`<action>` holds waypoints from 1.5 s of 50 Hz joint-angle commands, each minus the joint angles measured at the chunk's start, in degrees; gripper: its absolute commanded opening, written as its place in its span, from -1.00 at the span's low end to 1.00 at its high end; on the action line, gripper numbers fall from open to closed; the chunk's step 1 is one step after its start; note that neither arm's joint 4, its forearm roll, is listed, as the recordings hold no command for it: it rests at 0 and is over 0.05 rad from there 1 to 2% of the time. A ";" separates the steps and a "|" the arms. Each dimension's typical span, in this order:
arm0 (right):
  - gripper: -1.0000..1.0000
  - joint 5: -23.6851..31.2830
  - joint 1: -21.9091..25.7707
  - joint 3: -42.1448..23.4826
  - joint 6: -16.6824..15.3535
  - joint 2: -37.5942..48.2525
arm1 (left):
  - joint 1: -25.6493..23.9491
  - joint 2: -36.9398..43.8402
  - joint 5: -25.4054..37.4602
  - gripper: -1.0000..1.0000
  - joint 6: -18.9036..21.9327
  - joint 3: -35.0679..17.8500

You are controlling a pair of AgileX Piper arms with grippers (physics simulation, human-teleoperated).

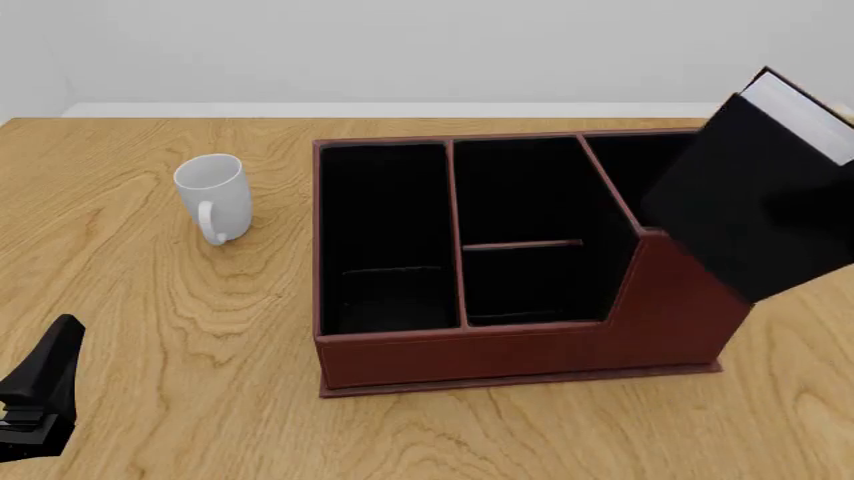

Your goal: Pick up the book and place it in the right compartment of the caddy.

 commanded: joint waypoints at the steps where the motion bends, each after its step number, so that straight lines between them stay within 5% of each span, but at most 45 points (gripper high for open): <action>1: -1.00 0.00 -3.91 -5.23 -3.08 3.01 | 0.00 0.00 0.00 1.00 0.00 0.00; 25: -1.00 0.00 -8.35 -16.75 -9.28 10.85 | 0.00 0.00 0.00 1.00 0.00 0.00; 52: -1.00 0.00 -9.54 -26.37 -5.54 21.04 | 0.00 0.00 0.00 1.00 0.00 0.00; 75: -1.00 0.00 -7.55 -26.44 -1.98 22.94 | 0.00 0.00 0.00 1.00 0.00 0.00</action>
